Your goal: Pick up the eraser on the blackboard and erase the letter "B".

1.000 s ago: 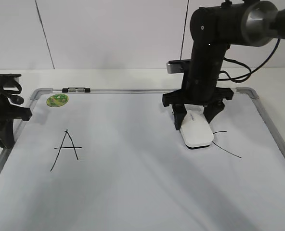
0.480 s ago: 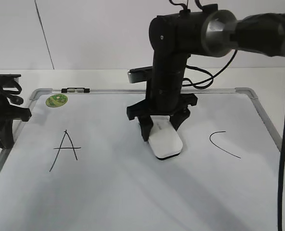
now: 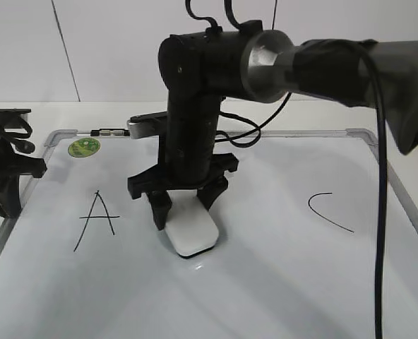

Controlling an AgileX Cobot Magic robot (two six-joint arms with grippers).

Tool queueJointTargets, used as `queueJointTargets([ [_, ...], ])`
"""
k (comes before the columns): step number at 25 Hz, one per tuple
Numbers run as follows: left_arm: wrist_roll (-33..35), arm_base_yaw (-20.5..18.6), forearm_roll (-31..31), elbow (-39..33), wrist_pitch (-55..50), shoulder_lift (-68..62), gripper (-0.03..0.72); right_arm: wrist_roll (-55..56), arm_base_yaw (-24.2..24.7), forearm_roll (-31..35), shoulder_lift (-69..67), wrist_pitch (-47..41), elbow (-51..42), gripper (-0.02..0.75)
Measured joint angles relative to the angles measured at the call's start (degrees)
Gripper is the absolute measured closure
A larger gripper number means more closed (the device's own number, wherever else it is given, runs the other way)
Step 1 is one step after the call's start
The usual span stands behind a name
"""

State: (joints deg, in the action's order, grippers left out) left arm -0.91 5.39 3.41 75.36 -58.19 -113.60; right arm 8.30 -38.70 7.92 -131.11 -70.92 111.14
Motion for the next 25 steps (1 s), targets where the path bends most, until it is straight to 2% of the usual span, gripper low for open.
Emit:
queueJointTargets([
  [4, 0.0, 0.0, 0.0, 0.0, 0.0, 0.0, 0.652, 0.6, 2.7, -3.3, 0.0, -0.1, 0.0, 0.199],
  [12, 0.0, 0.0, 0.0, 0.0, 0.0, 0.0, 0.652, 1.1, 13.9, -4.8, 0.0, -0.2, 0.1, 0.199],
  [25, 0.0, 0.0, 0.0, 0.0, -0.5, 0.0, 0.652, -0.2, 14.8, -2.5, 2.7, 0.2, 0.1, 0.199],
])
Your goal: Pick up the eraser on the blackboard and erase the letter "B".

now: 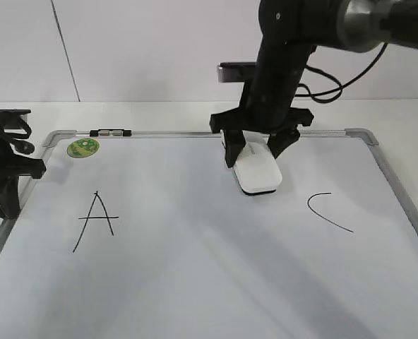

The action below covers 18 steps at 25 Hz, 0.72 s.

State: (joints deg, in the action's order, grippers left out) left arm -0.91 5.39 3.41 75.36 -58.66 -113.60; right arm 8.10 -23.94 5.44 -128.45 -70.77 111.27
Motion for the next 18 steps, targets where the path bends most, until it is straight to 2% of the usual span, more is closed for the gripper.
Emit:
queueJointTargets([
  [4, 0.0, 0.0, 0.0, 0.0, -0.1, 0.0, 0.652, -0.1, 0.0, -0.4, 5.0, 0.0, 0.0, 0.199],
  [9, 0.0, 0.0, 0.0, 0.0, -0.3, 0.0, 0.652, 0.7, 0.0, -4.3, 9.9, 0.0, -1.4, 0.199],
  [14, 0.0, 0.0, 0.0, 0.0, -0.3, 0.0, 0.652, 1.5, 0.9, -5.7, 13.8, 0.1, -6.2, 0.199],
  [18, 0.0, 0.0, 0.0, 0.0, -0.3, 0.0, 0.652, 3.6, 3.2, -8.1, 18.1, 0.0, -13.6, 0.199],
])
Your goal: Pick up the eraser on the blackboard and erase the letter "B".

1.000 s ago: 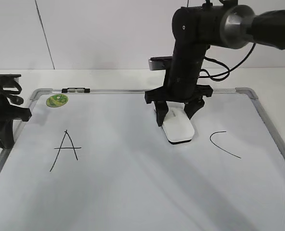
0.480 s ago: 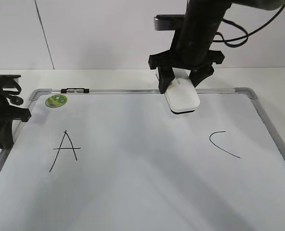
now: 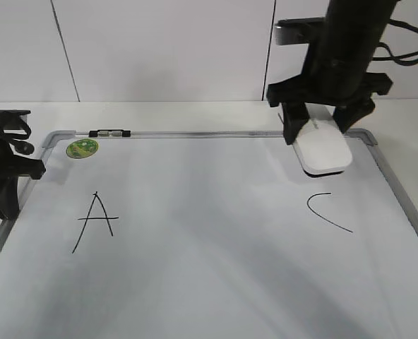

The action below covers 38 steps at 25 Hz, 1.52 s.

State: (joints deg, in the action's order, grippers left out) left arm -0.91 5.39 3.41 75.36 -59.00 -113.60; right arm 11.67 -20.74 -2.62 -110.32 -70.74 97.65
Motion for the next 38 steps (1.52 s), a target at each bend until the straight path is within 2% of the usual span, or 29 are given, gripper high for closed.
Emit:
queueJointTargets([
  [3, 0.0, 0.0, 0.0, 0.0, 0.0, 0.0, 0.652, 0.9, 2.3, -2.1, 2.2, 0.0, -4.1, 0.199],
  [15, 0.0, 0.0, 0.3, 0.0, 0.0, 0.0, 0.652, 0.7, 9.9, -2.7, 9.6, 0.2, -18.9, 0.199],
  [21, 0.0, 0.0, 0.5, 0.0, 0.0, 0.0, 0.652, -1.6, 14.4, -0.7, 9.7, 0.5, -19.6, 0.199],
  [24, 0.0, 0.0, 0.5, 0.0, 0.0, 0.0, 0.652, -6.5, 17.3, 4.4, 9.7, 1.2, -19.6, 0.199],
  [29, 0.0, 0.0, 0.6, 0.0, 0.0, 0.0, 0.652, -10.3, 20.7, 6.7, 9.1, 2.2, -19.7, 0.199],
  [38, 0.0, 0.0, 0.6, 0.0, 0.0, 0.0, 0.652, -15.3, 21.8, 11.4, 3.6, 4.1, -19.7, 0.199],
])
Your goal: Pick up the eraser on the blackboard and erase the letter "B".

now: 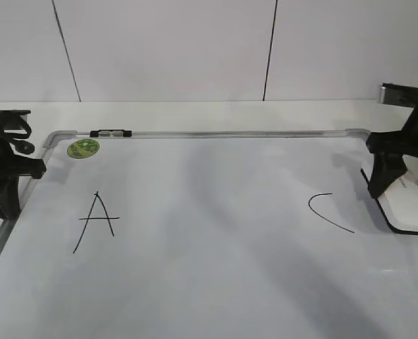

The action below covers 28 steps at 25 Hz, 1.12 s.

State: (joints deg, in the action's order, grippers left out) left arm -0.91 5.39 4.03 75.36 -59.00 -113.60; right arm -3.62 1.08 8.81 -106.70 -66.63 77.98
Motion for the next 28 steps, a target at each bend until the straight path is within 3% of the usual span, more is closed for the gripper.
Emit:
queueJointTargets([
  [28, 0.0, 0.0, 0.3, 0.0, -0.1, 0.0, 0.652, -0.6, 0.0, -2.1, -3.5, 1.6, 0.0, 0.198],
])
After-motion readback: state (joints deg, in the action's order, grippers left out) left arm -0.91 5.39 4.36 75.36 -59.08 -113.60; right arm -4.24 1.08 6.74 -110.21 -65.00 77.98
